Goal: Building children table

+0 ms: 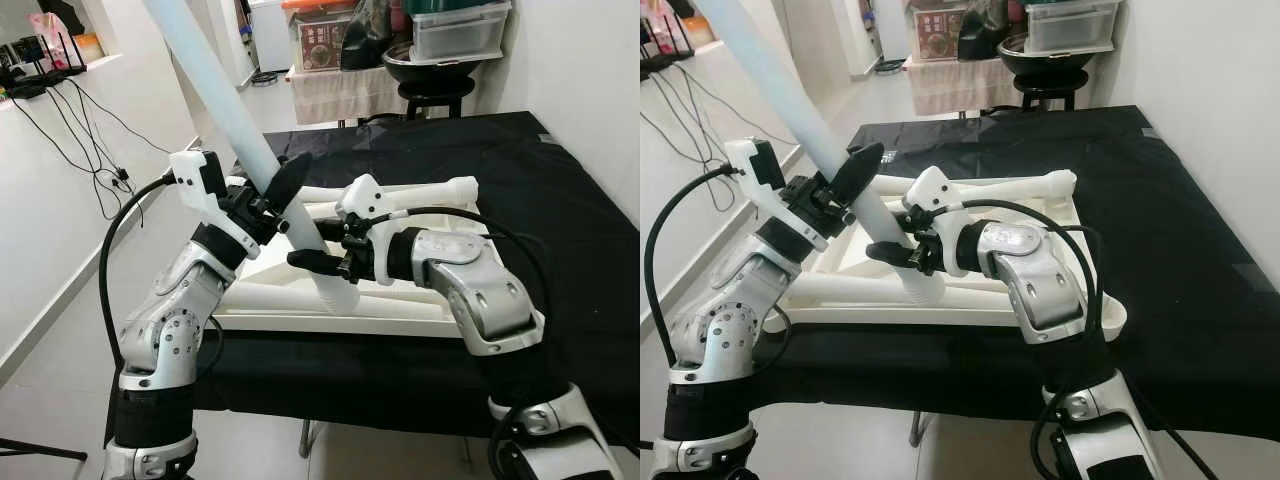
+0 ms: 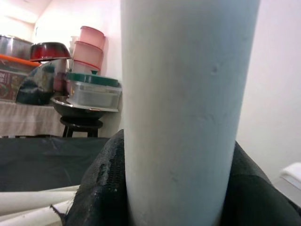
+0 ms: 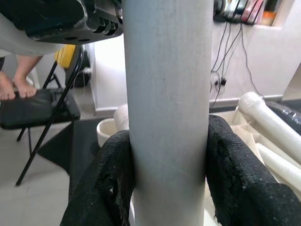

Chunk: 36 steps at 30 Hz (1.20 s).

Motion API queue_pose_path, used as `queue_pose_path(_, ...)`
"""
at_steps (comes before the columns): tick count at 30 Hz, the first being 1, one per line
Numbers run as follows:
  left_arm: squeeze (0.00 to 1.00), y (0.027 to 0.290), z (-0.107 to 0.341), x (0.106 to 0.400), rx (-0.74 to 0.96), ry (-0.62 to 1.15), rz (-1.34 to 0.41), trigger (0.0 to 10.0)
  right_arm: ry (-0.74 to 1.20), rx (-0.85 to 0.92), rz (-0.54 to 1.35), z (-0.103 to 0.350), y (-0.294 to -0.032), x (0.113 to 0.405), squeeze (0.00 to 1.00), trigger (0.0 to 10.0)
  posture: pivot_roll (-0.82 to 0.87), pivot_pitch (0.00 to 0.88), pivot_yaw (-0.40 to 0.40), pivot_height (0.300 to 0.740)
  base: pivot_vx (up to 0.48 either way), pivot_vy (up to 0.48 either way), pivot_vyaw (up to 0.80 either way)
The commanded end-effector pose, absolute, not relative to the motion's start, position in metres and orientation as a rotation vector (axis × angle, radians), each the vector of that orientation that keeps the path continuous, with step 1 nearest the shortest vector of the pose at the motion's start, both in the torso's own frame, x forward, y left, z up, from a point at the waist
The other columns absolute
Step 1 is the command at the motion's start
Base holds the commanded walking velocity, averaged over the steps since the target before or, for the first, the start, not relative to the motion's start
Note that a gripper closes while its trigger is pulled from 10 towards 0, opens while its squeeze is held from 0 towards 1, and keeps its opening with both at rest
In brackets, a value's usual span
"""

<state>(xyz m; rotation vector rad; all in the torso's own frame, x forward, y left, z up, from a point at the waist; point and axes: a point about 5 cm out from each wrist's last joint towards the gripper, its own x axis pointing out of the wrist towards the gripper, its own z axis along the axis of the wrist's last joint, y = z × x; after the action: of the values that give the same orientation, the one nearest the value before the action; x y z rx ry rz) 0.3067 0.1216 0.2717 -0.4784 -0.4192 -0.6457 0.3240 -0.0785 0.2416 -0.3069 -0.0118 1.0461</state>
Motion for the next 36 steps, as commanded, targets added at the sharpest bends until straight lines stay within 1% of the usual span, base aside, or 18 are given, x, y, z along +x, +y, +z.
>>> queue_pose_path(1, 0.0, 0.113, 0.283, 0.298, -0.49, -0.472, -0.727, 0.0, -0.091, -0.261, 0.915, 0.24, -0.085, 0.333, 0.03, 10.0, -0.14, 0.0, 0.114, 0.74, 0.0, 0.0, 0.0)
queue_pose_path(4, 0.0, 0.113, 0.284, 0.299, -0.491, -0.472, -0.733, 0.0, -0.13, -0.25, 0.901, 0.239, -0.085, 0.333, 0.03, 10.0, -0.14, 0.0, 0.114, 0.74, 0.0, 0.0, 0.0)
queue_pose_path(5, 0.0, 0.112, 0.285, 0.299, -0.492, -0.472, -0.737, 0.0, -0.126, -0.198, 0.925, 0.236, -0.083, 0.332, 1.0, 10.0, -0.14, 0.0, 0.115, 0.74, 0.0, 0.0, 0.0)
queue_pose_path(6, 0.0, 0.111, 0.286, 0.3, -0.493, -0.47, -0.751, 0.0, -0.115, -0.183, 0.959, 0.229, -0.078, 0.328, 1.0, 10.0, -0.14, 0.0, 0.115, 0.74, 0.0, 0.0, 0.0)
queue_pose_path(10, 0.0, 0.11, 0.286, 0.3, -0.494, -0.469, -0.76, 0.0, -0.101, -0.176, 0.984, 0.224, -0.074, 0.324, 1.0, 10.0, -0.14, 0.0, 0.115, 0.74, 0.0, 0.0, 0.0)
queue_pose_path(11, 0.0, 0.107, 0.287, 0.3, -0.49, -0.466, -0.777, 0.0, -0.083, -0.188, 1.0, 0.218, -0.07, 0.322, 1.0, 10.0, -0.15, 0.0, 0.12, 0.74, 0.0, 0.0, 0.0)
queue_pose_path(13, 0.0, 0.1, 0.288, 0.301, -0.462, -0.458, -0.818, 0.0, -0.041, -0.212, 0.946, 0.208, -0.061, 0.327, 1.0, 10.0, -0.15, 0.0, 0.128, 0.74, 0.0, 0.0, 0.0)
queue_pose_path(14, 0.0, 0.1, 0.288, 0.301, -0.462, -0.458, -0.818, 0.0, -0.041, -0.212, 0.946, 0.208, -0.061, 0.327, 1.0, 10.0, -0.15, 0.0, 0.128, 0.74, 0.0, 0.0, 0.0)
queue_pose_path(16, 0.0, 0.096, 0.29, 0.303, -0.446, -0.457, -0.84, 0.0, -0.013, -0.216, 0.873, 0.203, -0.057, 0.332, 1.0, 10.0, -0.14, 0.0, 0.131, 0.74, 0.0, 0.0, 0.0)
queue_pose_path(18, 0.0, 0.096, 0.29, 0.303, -0.446, -0.457, -0.84, 0.0, -0.013, -0.216, 0.873, 0.203, -0.057, 0.332, 1.0, 10.0, -0.14, 0.0, 0.131, 0.74, 0.0, 0.0, 0.0)
queue_pose_path(19, 0.0, 0.094, 0.292, 0.303, -0.443, -0.459, -0.847, 0.0, -0.003, -0.204, 0.841, 0.201, -0.055, 0.335, 1.0, 10.0, -0.14, 0.0, 0.131, 0.74, 0.0, 0.0, 0.0)
queue_pose_path(20, 0.0, 0.092, 0.293, 0.304, -0.442, -0.462, -0.853, 0.0, 0.0, -0.187, 0.823, 0.2, -0.052, 0.336, 0.51, 10.0, -0.14, 0.0, 0.131, 0.74, 0.0, 0.0, 0.0)
queue_pose_path(21, 0.0, 0.092, 0.293, 0.304, -0.442, -0.462, -0.853, 0.0, 0.0, -0.187, 0.823, 0.2, -0.052, 0.336, 0.51, 10.0, -0.14, 0.0, 0.131, 0.74, 0.0, 0.0, 0.0)
queue_pose_path(22, 0.0, 0.09, 0.293, 0.304, -0.442, -0.463, -0.858, 0.0, -0.005, -0.174, 0.818, 0.199, -0.047, 0.337, 0.0, 10.0, -0.14, 0.0, 0.131, 0.74, 0.0, 0.0, 0.0)
queue_pose_path(27, 0.0, 0.088, 0.292, 0.303, -0.45, -0.459, -0.865, 0.0, -0.045, -0.116, 0.833, 0.205, -0.035, 0.335, 0.0, 10.0, -0.14, 0.0, 0.132, 0.74, 0.0, 0.0, 0.0)
queue_pose_path(34, 0.0, 0.088, 0.291, 0.303, -0.46, -0.458, -0.866, 0.0, -0.114, -0.063, 0.811, 0.217, -0.029, 0.336, 0.0, 10.0, -0.14, 0.0, 0.132, 0.74, 0.0, 0.0, 0.0)
queue_pose_path(36, 0.0, 0.086, 0.29, 0.305, -0.468, -0.452, -0.867, 0.0, -0.183, -0.178, 0.791, 0.223, -0.025, 0.337, 0.0, 10.0, -0.14, 0.0, 0.138, 0.74, 0.0, 0.0, 0.0)
